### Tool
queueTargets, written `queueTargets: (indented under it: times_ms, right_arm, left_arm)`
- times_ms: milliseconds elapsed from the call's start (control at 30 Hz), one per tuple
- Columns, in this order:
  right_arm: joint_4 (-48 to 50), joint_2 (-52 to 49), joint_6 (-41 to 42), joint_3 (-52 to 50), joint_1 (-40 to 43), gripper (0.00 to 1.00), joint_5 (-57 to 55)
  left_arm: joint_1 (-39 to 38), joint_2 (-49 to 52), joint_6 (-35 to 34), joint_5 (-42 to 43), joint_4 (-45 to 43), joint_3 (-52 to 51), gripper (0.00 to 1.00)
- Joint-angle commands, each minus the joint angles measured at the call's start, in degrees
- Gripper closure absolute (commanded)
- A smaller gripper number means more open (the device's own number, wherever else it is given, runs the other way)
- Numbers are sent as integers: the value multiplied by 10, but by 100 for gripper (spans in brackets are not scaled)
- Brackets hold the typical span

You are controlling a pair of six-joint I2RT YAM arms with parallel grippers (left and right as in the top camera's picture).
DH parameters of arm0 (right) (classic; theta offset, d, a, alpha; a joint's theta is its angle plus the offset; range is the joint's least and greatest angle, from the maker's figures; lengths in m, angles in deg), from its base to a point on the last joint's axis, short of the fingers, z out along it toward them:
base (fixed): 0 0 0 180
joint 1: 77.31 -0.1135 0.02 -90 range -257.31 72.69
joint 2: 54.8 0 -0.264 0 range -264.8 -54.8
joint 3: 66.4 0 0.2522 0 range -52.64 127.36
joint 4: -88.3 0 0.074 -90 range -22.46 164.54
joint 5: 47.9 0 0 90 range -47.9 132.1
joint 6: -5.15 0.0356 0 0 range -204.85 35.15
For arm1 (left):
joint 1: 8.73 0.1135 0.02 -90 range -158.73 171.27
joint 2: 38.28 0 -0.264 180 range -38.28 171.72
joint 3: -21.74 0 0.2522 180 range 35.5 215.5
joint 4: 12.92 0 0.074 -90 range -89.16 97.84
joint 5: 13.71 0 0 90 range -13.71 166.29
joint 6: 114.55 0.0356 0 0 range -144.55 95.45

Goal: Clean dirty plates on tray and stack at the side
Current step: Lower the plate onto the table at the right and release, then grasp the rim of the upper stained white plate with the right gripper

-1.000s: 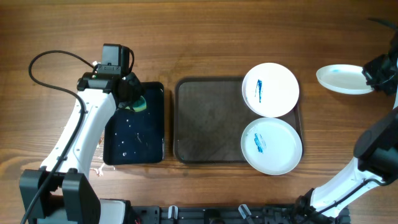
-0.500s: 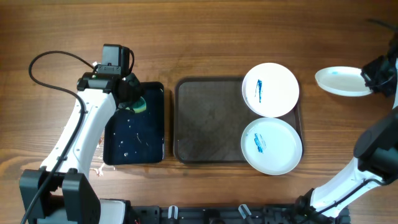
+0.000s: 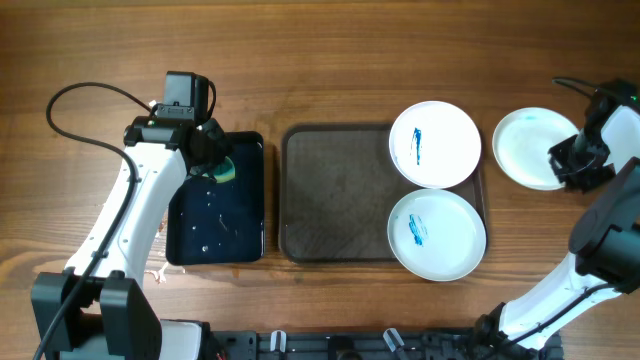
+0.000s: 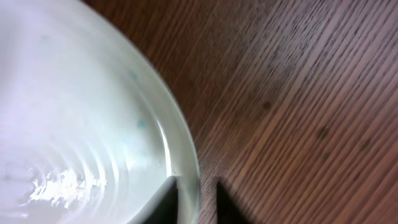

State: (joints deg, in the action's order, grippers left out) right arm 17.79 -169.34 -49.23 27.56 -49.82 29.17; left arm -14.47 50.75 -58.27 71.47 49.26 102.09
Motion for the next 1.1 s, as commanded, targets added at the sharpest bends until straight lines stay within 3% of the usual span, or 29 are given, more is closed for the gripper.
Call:
queueTargets:
  times_ms: [0, 200, 267, 367, 400, 433, 467, 500, 533, 567, 633, 833, 933, 1067]
  right_arm:
    - [0, -3, 3, -3, 3, 57, 12]
    - [-24, 30, -16, 23, 2, 54, 26]
    - [-27, 60, -56, 43, -2, 30, 55]
    - [-30, 116, -104, 64, -18, 18, 102]
    - [-25, 144, -129, 66, -28, 2, 132]
    - [-22, 168, -153, 66, -38, 1, 167]
    - [-17, 189, -179, 66, -49, 1, 209]
    - [-15, 206, -196, 66, -61, 9, 249]
    - [-15, 219, -204, 66, -75, 26, 276]
    - [-16, 226, -216, 66, -89, 30, 294]
    - [-16, 224, -204, 61, -116, 0, 298]
    - [12, 150, -228, -12, -164, 1, 319]
    - [40, 124, -236, -32, -164, 19, 324]
    - [62, 95, -237, -52, -164, 25, 333]
  left_arm:
    - [-3, 3, 3, -10, -2, 10, 96]
    - [-3, 3, 3, -10, -4, 10, 96]
    - [-3, 3, 3, -10, -7, 10, 96]
    - [-3, 3, 3, -10, -7, 10, 96]
    - [-3, 3, 3, -10, -7, 10, 96]
    - [-3, 3, 3, -10, -7, 10, 96]
    - [-3, 3, 3, -10, -7, 10, 96]
    - [-3, 3, 3, -10, -7, 10, 96]
    - [-3, 3, 3, -10, -9, 10, 96]
    - [-3, 3, 3, -10, -11, 10, 96]
    - [-3, 3, 3, -10, -15, 10, 96]
    - [-3, 3, 5, -10, -27, 10, 96]
    - [-3, 3, 5, -10, -26, 10, 96]
    - [-3, 3, 5, -10, -26, 10, 96]
